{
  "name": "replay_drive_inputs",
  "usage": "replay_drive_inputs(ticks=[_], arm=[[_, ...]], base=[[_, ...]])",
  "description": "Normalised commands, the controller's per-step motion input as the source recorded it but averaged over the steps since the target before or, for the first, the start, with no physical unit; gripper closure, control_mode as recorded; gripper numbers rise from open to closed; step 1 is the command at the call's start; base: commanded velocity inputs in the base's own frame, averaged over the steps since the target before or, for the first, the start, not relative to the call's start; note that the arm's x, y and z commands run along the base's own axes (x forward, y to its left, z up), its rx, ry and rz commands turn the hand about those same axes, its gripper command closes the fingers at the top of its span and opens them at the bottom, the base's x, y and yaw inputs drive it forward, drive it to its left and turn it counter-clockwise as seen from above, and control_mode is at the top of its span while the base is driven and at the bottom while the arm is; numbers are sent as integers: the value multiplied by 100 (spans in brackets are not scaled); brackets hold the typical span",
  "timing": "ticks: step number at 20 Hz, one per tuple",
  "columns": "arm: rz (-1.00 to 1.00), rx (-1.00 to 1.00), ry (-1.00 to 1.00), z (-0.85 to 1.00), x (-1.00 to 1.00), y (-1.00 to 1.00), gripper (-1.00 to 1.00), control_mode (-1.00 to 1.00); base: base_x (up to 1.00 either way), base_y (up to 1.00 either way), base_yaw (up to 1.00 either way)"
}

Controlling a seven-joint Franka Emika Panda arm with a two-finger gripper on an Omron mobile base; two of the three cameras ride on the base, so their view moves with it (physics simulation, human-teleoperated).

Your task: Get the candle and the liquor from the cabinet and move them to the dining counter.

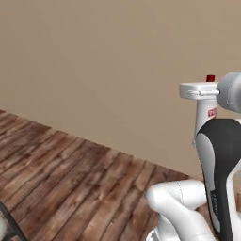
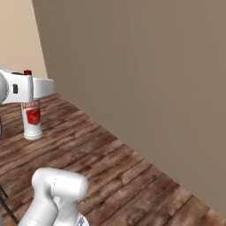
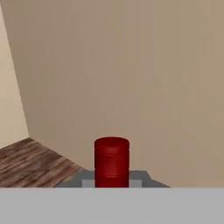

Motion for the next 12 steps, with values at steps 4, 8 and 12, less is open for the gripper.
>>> replay_drive_inputs(ticks=[4, 8, 12], arm=[[0, 0, 0, 0, 0, 0, 100, 100], [0, 0, 0, 0, 0, 0, 100, 100], [0, 0, 0, 0, 0, 0, 100, 100]], base=[[82, -13, 81], [76, -12, 83], [77, -12, 83]])
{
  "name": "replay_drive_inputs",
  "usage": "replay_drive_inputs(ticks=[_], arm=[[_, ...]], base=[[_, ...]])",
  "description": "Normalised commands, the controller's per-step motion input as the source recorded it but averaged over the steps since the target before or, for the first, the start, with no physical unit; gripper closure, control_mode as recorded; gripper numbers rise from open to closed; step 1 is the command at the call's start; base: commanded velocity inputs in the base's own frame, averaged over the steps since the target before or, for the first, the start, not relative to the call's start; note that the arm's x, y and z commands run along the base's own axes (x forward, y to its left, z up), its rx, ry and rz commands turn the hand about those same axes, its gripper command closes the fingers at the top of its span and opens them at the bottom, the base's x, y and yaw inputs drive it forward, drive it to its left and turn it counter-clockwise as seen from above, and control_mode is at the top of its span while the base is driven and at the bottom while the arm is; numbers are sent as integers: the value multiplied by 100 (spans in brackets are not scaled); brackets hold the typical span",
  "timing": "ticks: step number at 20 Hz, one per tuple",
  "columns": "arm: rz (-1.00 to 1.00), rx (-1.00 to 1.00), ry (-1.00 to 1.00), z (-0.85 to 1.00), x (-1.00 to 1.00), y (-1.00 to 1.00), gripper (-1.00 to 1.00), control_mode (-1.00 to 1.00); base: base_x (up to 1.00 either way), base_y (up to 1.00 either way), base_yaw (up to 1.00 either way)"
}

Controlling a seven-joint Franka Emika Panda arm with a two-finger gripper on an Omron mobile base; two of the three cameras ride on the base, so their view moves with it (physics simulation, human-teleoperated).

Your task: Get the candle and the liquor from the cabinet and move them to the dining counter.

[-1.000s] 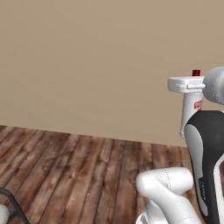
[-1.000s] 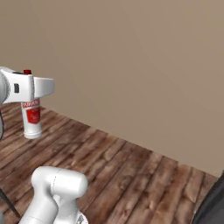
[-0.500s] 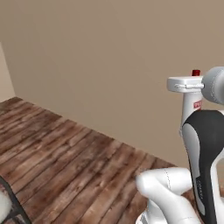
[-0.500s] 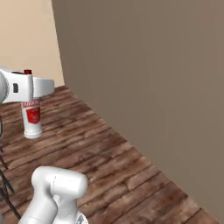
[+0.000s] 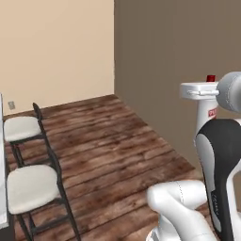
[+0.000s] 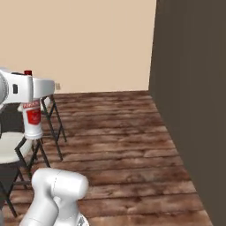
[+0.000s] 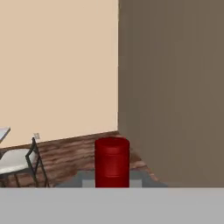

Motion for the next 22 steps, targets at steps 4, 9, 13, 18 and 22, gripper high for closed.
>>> replay_drive_inputs(ticks=[4, 9, 13, 18, 22], arm=[[0, 0, 0, 0, 0, 0, 100, 100], [0, 0, 0, 0, 0, 0, 100, 100], [0, 0, 0, 0, 0, 0, 100, 100], [0, 0, 0, 0, 0, 0, 100, 100], [0, 0, 0, 0, 0, 0, 100, 100]], base=[[84, -14, 79], [85, -16, 78], [85, -21, 77], [71, -36, 74], [44, -57, 69]])
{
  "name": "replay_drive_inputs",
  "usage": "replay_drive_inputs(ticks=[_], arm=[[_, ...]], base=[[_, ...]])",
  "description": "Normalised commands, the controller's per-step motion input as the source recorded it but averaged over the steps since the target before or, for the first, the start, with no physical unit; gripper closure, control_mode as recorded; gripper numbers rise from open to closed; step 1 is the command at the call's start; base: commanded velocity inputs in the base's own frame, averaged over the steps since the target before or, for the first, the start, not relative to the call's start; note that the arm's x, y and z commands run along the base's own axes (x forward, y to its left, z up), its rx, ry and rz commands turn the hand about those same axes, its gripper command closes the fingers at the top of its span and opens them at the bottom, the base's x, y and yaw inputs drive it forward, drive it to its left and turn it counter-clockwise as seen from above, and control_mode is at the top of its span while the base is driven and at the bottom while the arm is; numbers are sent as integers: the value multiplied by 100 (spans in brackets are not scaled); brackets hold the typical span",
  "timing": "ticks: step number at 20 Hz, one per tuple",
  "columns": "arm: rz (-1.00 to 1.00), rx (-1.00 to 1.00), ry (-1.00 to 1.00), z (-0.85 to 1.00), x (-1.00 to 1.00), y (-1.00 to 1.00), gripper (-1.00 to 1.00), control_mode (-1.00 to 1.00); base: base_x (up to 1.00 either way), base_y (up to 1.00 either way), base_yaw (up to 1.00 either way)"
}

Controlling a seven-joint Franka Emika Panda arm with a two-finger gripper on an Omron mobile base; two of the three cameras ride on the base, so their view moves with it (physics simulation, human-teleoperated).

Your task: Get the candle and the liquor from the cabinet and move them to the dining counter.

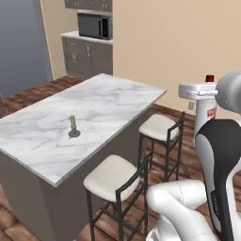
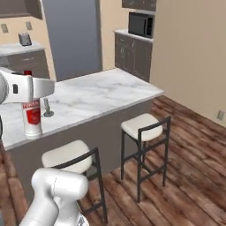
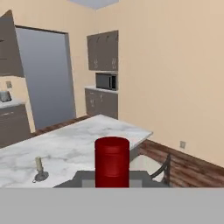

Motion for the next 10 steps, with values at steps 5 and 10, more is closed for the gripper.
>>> replay_drive_inputs(ticks=[5, 10], arm=[[0, 0, 0, 0, 0, 0, 100, 100], [0, 0, 0, 0, 0, 0, 100, 100]], base=[[16, -81, 62], [5, -78, 65]])
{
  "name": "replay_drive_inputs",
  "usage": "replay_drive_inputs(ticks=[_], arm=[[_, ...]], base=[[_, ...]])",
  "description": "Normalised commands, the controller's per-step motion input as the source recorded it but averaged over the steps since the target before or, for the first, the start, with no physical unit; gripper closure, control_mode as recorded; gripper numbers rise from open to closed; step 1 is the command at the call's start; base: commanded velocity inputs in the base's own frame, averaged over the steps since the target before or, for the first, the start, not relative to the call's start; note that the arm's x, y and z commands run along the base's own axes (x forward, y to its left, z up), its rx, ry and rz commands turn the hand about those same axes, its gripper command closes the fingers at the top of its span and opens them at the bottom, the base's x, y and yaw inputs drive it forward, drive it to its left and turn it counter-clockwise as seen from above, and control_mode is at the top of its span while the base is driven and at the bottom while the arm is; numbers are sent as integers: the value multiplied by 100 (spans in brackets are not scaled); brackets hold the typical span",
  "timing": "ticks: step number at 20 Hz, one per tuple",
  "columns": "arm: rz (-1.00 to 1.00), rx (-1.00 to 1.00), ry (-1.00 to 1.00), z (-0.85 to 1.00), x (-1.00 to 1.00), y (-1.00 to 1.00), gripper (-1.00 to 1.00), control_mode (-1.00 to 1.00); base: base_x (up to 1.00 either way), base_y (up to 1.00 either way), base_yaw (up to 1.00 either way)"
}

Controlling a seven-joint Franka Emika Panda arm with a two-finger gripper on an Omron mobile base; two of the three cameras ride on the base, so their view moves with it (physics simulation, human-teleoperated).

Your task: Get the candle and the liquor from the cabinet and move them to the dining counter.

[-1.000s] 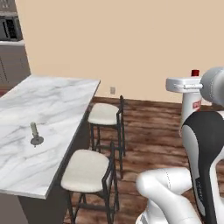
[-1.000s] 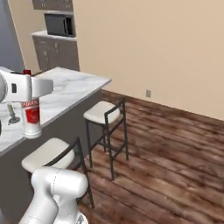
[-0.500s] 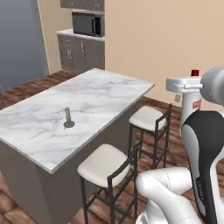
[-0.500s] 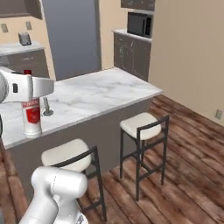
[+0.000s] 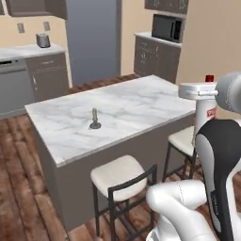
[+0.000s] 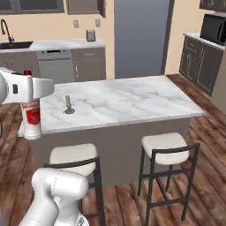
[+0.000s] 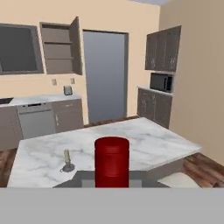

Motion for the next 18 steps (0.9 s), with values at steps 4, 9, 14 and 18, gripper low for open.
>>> replay_drive_inputs(ticks=[4, 9, 14, 18], arm=[[0, 0, 0, 0, 0, 0, 100, 100], [0, 0, 0, 0, 0, 0, 100, 100], [0, 0, 0, 0, 0, 0, 100, 100], [0, 0, 0, 0, 0, 0, 100, 100]], base=[[3, -74, 66], [14, -53, 64], [29, -26, 35], [44, -28, 9]])
